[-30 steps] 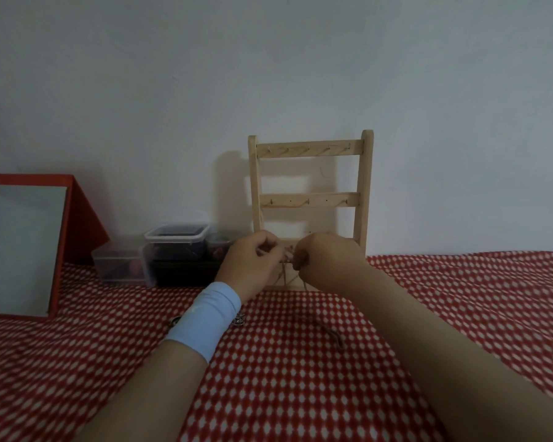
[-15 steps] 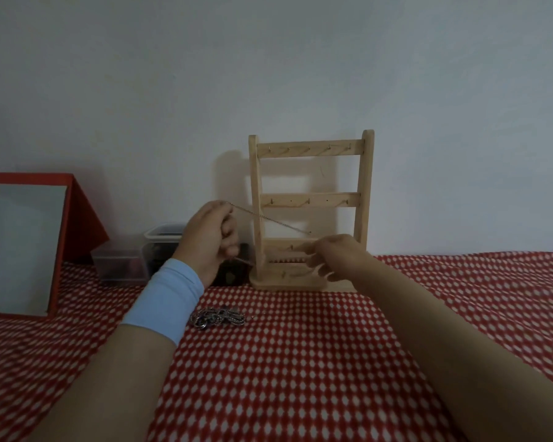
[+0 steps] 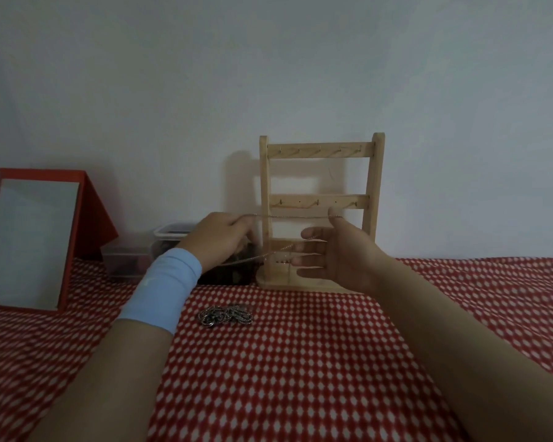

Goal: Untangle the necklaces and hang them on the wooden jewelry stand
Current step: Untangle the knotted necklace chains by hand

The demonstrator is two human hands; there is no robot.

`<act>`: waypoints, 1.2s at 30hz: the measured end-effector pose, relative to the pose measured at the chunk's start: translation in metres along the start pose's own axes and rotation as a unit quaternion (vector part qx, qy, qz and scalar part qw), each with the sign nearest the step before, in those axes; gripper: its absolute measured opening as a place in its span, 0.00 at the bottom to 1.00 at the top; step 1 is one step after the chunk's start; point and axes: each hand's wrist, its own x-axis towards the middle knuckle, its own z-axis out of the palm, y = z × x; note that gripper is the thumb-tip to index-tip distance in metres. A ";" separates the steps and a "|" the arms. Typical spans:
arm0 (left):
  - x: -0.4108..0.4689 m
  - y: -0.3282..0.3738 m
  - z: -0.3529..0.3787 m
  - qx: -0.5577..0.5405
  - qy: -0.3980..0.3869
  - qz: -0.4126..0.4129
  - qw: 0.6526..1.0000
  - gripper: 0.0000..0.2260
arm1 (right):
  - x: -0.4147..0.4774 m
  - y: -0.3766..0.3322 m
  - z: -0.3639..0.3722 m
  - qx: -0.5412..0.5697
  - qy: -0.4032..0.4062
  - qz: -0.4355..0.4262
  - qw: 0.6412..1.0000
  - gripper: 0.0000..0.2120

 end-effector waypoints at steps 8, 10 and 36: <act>-0.016 0.009 -0.013 -0.240 -0.286 -0.012 0.928 0.11 | -0.006 -0.004 -0.020 -0.142 -0.120 0.012 0.983 0.27; -0.024 0.015 -0.013 -0.198 -0.443 -0.004 0.874 0.10 | -0.011 -0.009 -0.032 -0.234 -0.211 0.039 0.948 0.18; -0.012 -0.018 0.055 -0.074 -0.252 -0.027 0.965 0.06 | -0.014 0.005 0.007 -0.749 -0.167 0.161 0.620 0.20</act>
